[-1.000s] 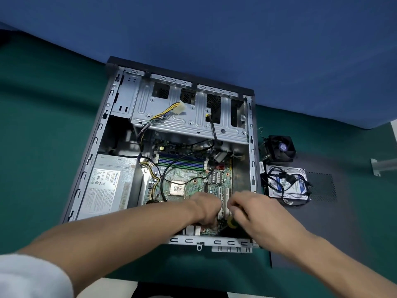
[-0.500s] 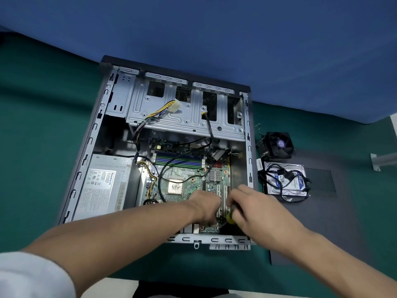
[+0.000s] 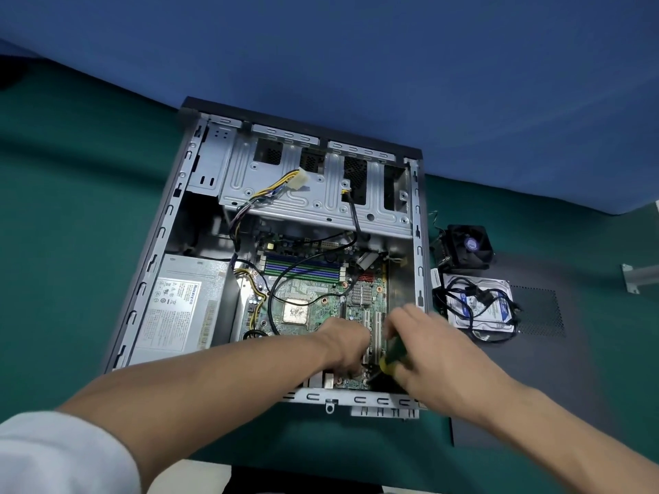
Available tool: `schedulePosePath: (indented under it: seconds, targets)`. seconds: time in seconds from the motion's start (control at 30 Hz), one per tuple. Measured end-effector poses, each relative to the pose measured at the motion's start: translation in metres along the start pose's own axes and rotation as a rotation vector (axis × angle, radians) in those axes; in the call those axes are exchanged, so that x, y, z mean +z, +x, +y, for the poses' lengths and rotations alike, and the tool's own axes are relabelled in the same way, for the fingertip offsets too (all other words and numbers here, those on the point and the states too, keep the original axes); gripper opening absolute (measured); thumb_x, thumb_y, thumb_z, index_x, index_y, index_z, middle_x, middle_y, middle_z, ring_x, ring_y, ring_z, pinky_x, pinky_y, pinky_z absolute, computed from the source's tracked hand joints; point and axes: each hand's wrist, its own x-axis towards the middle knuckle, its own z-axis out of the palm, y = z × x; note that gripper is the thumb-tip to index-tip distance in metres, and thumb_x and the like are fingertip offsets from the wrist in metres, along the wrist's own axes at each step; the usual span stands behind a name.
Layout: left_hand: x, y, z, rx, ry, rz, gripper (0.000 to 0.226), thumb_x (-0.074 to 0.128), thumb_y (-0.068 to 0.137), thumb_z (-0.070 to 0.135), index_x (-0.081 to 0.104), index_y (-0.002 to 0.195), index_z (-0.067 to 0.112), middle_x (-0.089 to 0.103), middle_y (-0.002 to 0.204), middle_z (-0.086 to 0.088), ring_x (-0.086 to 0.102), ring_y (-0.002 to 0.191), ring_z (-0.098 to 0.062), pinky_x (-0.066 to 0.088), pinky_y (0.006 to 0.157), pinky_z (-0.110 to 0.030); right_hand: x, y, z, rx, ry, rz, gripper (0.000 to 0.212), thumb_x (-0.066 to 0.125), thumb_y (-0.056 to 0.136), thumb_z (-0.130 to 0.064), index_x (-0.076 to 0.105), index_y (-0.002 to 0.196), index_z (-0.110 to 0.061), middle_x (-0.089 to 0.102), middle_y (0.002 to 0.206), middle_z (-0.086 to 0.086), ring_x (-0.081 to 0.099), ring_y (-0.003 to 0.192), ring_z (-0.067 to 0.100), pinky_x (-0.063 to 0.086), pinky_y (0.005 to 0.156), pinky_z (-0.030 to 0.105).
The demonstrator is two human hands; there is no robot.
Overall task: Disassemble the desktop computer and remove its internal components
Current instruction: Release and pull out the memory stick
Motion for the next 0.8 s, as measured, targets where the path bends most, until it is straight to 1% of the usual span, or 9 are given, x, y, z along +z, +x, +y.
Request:
schedulePosePath:
  seconds: [0.1, 0.17, 0.23, 0.33, 0.43, 0.53, 0.6, 0.73, 0.8]
  targets:
    - [0.000, 0.000, 0.000, 0.008, 0.006, -0.011, 0.024, 0.071, 0.078, 0.033, 0.057, 0.067, 0.017, 0.058, 0.061, 0.007, 0.062, 0.069, -0.008, 0.047, 0.058, -0.024, -0.001, -0.002, 0.007, 0.076, 0.061, 0.007, 0.022, 0.045, 0.093, -0.041, 0.028, 0.091, -0.028, 0.043, 0.105, -0.005, 0.055, 0.089, 0.027, 0.043, 0.076, 0.036]
    - [0.000, 0.000, -0.002, 0.010, 0.008, -0.013, 0.026, 0.072, 0.078, 0.033, 0.056, 0.065, 0.017, 0.057, 0.058, 0.008, 0.061, 0.067, -0.008, 0.048, 0.060, -0.024, 0.000, -0.002, 0.010, 0.049, 0.168, 0.023, 0.014, 0.044, 0.095, -0.031, 0.031, 0.093, -0.031, 0.045, 0.103, -0.008, 0.053, 0.089, 0.023, 0.043, 0.079, 0.035]
    - [-0.001, 0.001, -0.002, 0.015, 0.010, -0.015, 0.027, 0.072, 0.078, 0.033, 0.057, 0.063, 0.017, 0.057, 0.057, 0.008, 0.059, 0.065, -0.009, 0.048, 0.060, -0.025, 0.001, -0.001, 0.011, -0.011, 0.202, 0.001, 0.023, 0.051, 0.088, -0.020, 0.033, 0.095, -0.033, 0.038, 0.097, -0.014, 0.045, 0.089, 0.016, 0.038, 0.076, 0.028]
    - [0.000, 0.002, -0.003, 0.023, 0.002, -0.017, 0.018, 0.072, 0.078, 0.033, 0.063, 0.073, 0.018, 0.058, 0.062, 0.008, 0.056, 0.063, -0.008, 0.048, 0.062, -0.026, 0.001, 0.001, 0.010, 0.022, 0.166, 0.040, 0.015, 0.051, 0.091, -0.036, 0.038, 0.092, -0.031, 0.039, 0.092, -0.011, 0.049, 0.083, 0.017, 0.040, 0.074, 0.032]
    - [0.001, 0.003, -0.004, 0.026, -0.004, -0.009, 0.024, 0.073, 0.076, 0.033, 0.059, 0.063, 0.019, 0.057, 0.058, 0.009, 0.056, 0.064, -0.007, 0.052, 0.071, -0.030, 0.000, 0.003, 0.011, 0.002, 0.191, 0.017, 0.010, 0.048, 0.091, -0.024, 0.040, 0.093, -0.029, 0.037, 0.093, -0.012, 0.048, 0.087, 0.017, 0.039, 0.076, 0.030]
    - [0.002, 0.004, -0.005, 0.025, 0.002, 0.002, 0.022, 0.074, 0.075, 0.031, 0.060, 0.064, 0.018, 0.057, 0.060, 0.009, 0.053, 0.062, -0.006, 0.045, 0.060, -0.025, 0.001, 0.002, 0.008, 0.011, 0.162, 0.034, 0.014, 0.051, 0.089, -0.032, 0.039, 0.096, -0.030, 0.037, 0.094, -0.013, 0.049, 0.089, 0.015, 0.039, 0.074, 0.028]
    - [0.003, 0.005, -0.005, 0.028, 0.001, 0.009, 0.017, 0.074, 0.075, 0.030, 0.063, 0.071, 0.019, 0.060, 0.065, 0.008, 0.056, 0.067, -0.008, 0.044, 0.061, -0.025, 0.001, 0.002, 0.003, 0.037, 0.095, 0.073, 0.016, 0.038, 0.096, -0.043, 0.042, 0.098, -0.027, 0.044, 0.097, -0.009, 0.055, 0.087, 0.020, 0.044, 0.075, 0.035]
    - [0.005, 0.005, -0.007, 0.038, 0.012, 0.029, 0.023, 0.074, 0.075, 0.031, 0.058, 0.066, 0.018, 0.061, 0.067, 0.005, 0.058, 0.070, -0.012, 0.043, 0.062, -0.027, 0.000, 0.005, 0.001, 0.000, 0.108, 0.018, 0.019, 0.046, 0.088, -0.021, 0.041, 0.105, -0.027, 0.040, 0.105, -0.010, 0.043, 0.094, 0.017, 0.038, 0.078, 0.029]
    - [0.005, 0.005, -0.006, 0.044, -0.001, 0.020, 0.019, 0.074, 0.076, 0.029, 0.059, 0.071, 0.017, 0.059, 0.066, 0.006, 0.058, 0.070, -0.011, 0.046, 0.063, -0.026, -0.001, 0.005, 0.002, 0.036, 0.064, 0.016, 0.016, 0.049, 0.088, -0.029, 0.044, 0.103, -0.025, 0.041, 0.103, -0.010, 0.050, 0.096, 0.020, 0.040, 0.077, 0.029]
